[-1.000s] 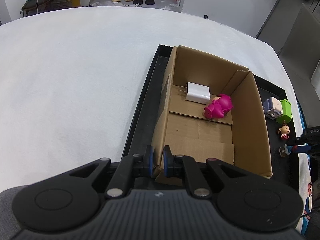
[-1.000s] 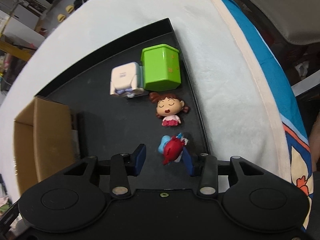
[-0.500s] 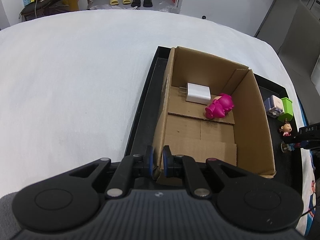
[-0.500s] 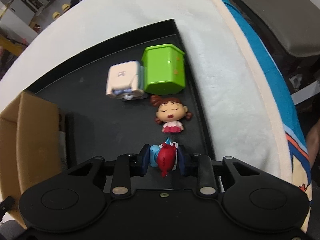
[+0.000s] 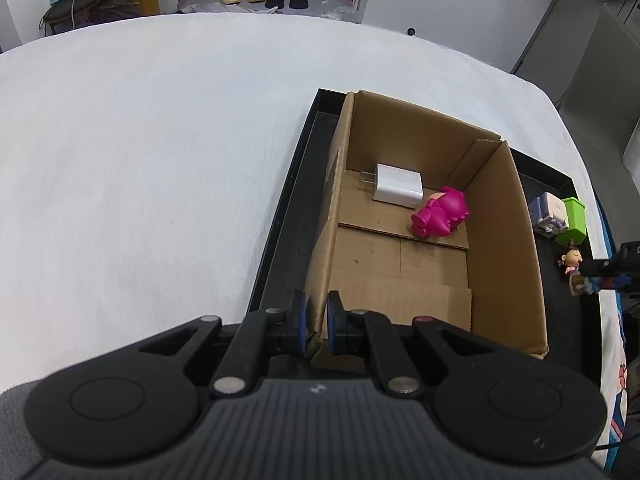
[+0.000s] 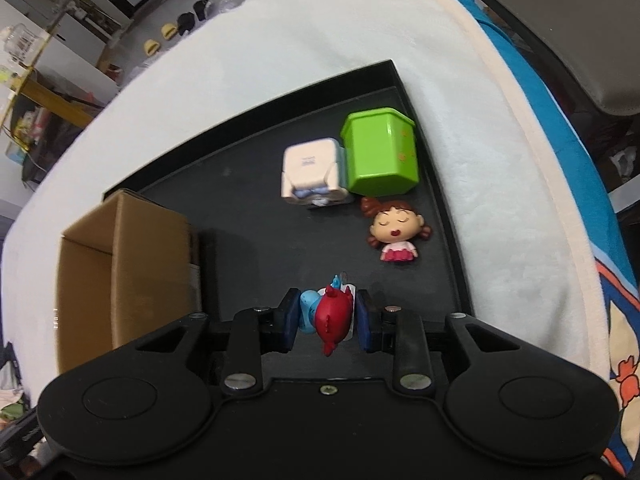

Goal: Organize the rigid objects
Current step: 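Carry the blue-red toy with the right tool into the box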

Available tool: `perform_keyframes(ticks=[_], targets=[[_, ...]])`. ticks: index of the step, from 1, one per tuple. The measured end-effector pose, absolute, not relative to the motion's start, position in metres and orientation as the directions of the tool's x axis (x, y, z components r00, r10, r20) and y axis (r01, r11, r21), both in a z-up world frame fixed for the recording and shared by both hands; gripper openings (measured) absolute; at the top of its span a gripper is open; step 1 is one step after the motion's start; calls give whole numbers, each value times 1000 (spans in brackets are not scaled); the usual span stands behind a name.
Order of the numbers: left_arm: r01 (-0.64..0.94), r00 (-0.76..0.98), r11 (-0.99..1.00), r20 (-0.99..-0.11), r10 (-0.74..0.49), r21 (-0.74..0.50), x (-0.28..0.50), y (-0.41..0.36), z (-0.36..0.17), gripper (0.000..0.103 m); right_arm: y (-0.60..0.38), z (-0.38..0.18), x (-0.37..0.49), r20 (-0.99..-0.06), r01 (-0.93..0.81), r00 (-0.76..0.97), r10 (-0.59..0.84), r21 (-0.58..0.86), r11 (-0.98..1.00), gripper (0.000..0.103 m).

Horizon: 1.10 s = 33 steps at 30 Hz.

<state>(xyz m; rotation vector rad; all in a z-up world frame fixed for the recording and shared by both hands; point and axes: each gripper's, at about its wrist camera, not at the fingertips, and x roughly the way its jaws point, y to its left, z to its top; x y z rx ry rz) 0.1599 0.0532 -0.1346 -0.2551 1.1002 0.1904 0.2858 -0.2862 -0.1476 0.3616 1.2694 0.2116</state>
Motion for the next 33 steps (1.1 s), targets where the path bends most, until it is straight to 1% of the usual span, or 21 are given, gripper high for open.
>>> perform_keyframes(ticks=[13,21,24,33], targets=[[-270,442,955,-897,7,-125,160,56,-134,9,-272,-109,281,-817,-21,351,457,481,877,29],[-277,444,952,-896,6,-131,159,57,-134,9,-255,-92,280,-794,-80,371,481,489,869,29],[-280,443,950,-897,3,-136,159,57,-134,9,-242,-80,277,-778,-149,388,495,477,866,29],[-283,445,947,-896,-14,-155,159,62,-133,9,-213,-64,280,-762,-219,368,533,486,846,29]])
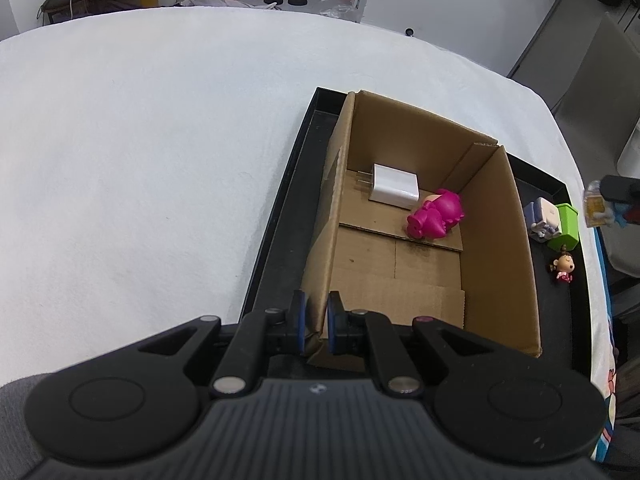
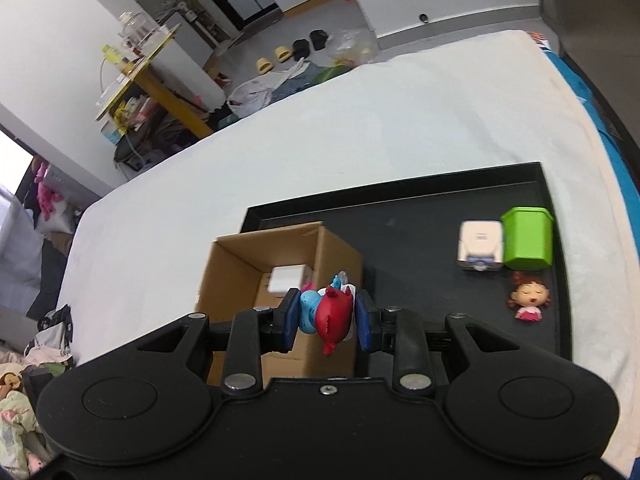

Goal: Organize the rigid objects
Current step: 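Carry the blue-red toy with the right tool into the box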

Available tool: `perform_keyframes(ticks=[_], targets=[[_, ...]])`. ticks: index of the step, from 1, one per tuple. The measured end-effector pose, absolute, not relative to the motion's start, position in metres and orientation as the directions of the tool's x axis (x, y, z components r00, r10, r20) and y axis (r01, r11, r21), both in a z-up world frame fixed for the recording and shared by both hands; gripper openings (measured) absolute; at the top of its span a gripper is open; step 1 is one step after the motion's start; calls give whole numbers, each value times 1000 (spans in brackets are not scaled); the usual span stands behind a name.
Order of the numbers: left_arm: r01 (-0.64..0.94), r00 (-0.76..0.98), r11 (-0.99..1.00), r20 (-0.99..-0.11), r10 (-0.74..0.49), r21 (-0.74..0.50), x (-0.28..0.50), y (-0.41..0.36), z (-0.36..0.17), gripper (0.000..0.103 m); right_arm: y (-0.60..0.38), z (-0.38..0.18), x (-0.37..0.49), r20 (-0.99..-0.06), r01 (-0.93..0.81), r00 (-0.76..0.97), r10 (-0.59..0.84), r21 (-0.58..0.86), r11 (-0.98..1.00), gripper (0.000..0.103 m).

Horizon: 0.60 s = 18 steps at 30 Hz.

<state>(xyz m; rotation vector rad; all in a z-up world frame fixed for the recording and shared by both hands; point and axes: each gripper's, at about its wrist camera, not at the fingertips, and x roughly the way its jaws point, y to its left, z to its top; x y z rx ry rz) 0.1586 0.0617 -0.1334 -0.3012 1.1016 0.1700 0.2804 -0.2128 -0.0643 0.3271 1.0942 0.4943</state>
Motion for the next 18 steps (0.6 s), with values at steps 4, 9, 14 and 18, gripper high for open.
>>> perform_keyframes(ticks=[4,9,14,18], targets=[[-287,450,943,-893,-20,-166,157,63,-133,10,-194,-64,280,-762,-239,346,548,493,837,29],[-281,454,941,-890,-44,-190,156,61,-133,10,-165,-64,280,-762,-274,316,566,498,823,29],[-276,455,938,-888,-65,-210,155,59,-133,10,-135,-65,280,-768,-307,283,574,495,813,29],[-271,457,936,-886,-81,-226,156,59,-134,11,-118,-69,280,-783,-317,260,565,484,816,29]])
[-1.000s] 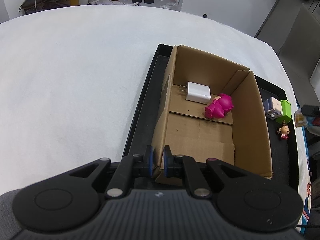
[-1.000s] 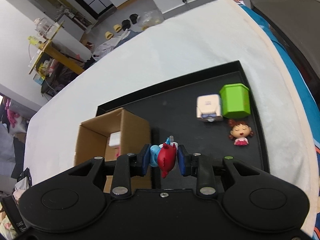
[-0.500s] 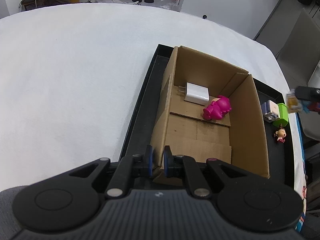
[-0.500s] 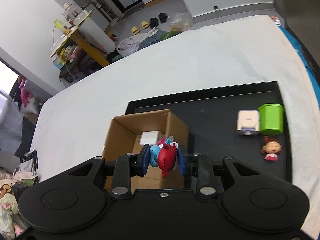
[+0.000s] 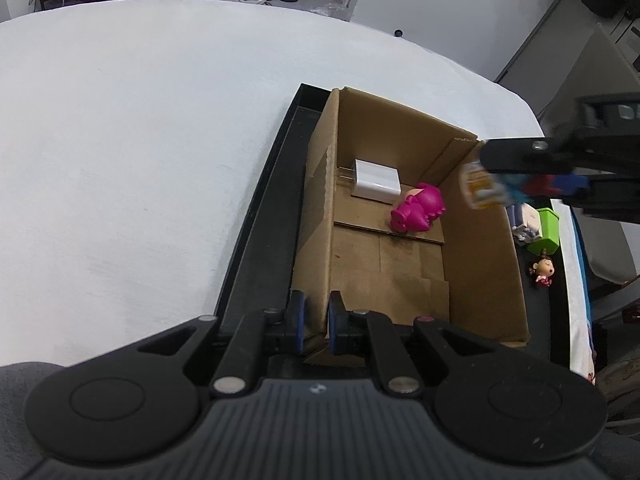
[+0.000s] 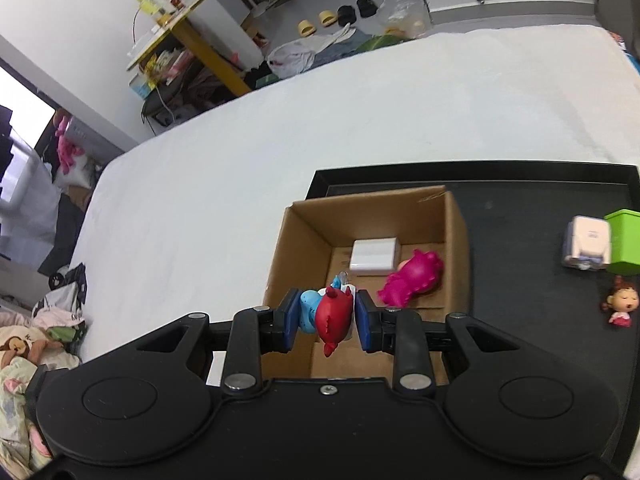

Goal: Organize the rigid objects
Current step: 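Carry the blue-red toy with the right tool into the box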

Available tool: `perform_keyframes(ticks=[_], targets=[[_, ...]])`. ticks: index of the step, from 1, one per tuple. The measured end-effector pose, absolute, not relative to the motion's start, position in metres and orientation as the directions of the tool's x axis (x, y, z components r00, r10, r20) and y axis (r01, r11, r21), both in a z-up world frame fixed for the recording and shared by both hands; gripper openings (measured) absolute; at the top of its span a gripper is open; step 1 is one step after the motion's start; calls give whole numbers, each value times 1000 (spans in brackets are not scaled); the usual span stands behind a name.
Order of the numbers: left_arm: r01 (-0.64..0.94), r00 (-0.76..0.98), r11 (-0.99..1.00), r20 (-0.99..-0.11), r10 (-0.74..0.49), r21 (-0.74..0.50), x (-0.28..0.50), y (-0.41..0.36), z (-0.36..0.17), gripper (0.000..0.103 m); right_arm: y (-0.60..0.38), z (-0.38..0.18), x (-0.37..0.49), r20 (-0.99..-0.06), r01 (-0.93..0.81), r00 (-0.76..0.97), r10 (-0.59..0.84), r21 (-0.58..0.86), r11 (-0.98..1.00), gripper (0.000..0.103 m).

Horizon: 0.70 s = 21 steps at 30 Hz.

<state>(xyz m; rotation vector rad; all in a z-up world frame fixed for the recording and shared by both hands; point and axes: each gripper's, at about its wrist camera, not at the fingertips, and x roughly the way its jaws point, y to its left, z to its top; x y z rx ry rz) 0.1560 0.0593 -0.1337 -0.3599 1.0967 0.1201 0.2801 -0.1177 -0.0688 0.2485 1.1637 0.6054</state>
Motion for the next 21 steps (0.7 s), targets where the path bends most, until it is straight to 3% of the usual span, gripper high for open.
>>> perform_keyframes(ticks=[21], targets=[[-281,465,908,-872,-156,-312,156,72,-137,11,-58,-99,286,-848,-297,193,494,430,853,29]])
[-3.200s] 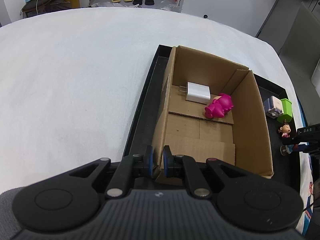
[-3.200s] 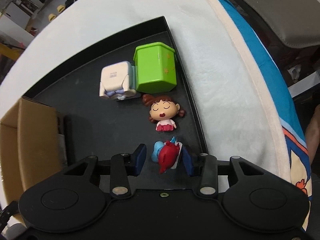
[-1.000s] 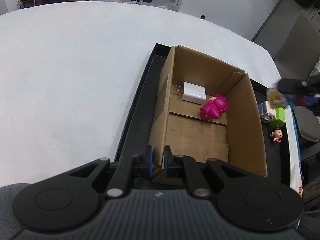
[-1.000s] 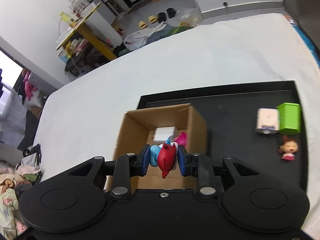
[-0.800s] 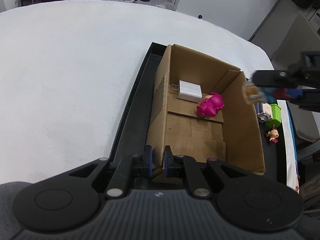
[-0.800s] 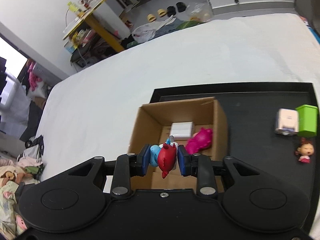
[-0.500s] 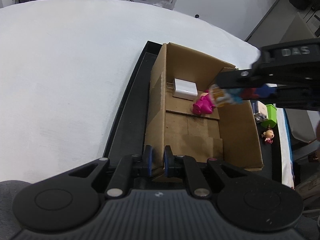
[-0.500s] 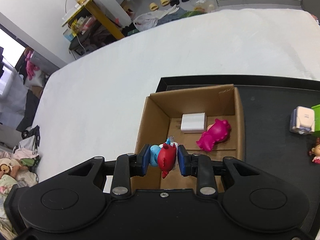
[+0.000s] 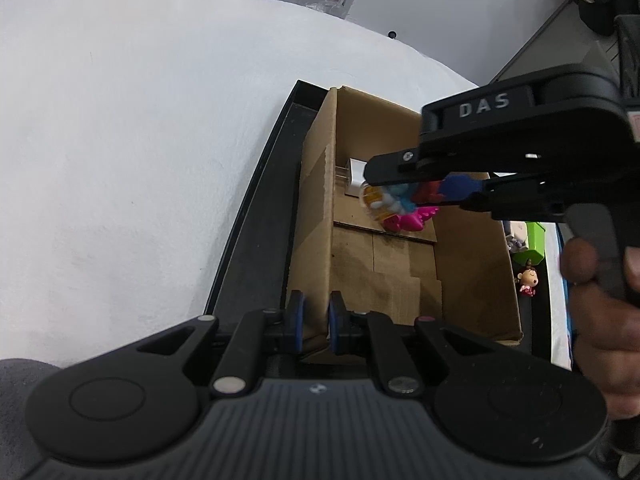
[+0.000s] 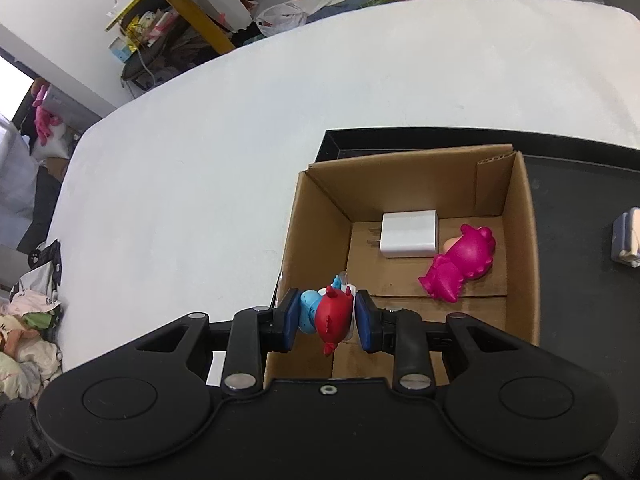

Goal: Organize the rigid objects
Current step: 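Carry the blue-red toy with the right tool into the box, then open the right tool to release the blue-red toy into the box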

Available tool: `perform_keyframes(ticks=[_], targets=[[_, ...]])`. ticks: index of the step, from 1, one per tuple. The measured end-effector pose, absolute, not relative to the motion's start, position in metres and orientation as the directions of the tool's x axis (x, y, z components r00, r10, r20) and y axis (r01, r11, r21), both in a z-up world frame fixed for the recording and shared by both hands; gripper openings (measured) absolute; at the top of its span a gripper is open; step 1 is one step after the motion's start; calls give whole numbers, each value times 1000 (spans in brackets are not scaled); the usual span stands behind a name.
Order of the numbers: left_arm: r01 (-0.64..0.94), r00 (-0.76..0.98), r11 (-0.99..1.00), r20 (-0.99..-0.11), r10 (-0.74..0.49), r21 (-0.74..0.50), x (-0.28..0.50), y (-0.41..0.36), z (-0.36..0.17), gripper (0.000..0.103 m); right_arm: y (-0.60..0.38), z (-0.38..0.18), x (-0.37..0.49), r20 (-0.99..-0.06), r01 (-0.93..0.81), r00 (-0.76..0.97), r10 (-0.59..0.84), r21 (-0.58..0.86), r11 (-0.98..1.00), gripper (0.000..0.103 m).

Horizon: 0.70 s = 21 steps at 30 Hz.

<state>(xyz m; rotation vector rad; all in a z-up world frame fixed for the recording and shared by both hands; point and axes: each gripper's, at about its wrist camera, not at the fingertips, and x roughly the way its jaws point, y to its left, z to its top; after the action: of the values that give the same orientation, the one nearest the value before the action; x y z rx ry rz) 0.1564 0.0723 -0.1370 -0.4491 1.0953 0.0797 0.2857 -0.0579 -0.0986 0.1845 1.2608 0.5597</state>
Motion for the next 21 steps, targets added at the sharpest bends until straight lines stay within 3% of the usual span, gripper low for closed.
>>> perform_keyframes(ticks=[7,10,21], targets=[[-290,466,898,-869,-169,-331,155,79,-136,12,-48,-104,287,-847,-286,196,494,433,855,31],[-293,465,897,-869,-168,-330,154,79,-136,12,-51,-107,290,-837,-266,181,516,463,845,49],[-297,469,896,-868,-164,-330,152,79,-134,12,-69,-88,282,-827,-291,209,522,457,841,62]])
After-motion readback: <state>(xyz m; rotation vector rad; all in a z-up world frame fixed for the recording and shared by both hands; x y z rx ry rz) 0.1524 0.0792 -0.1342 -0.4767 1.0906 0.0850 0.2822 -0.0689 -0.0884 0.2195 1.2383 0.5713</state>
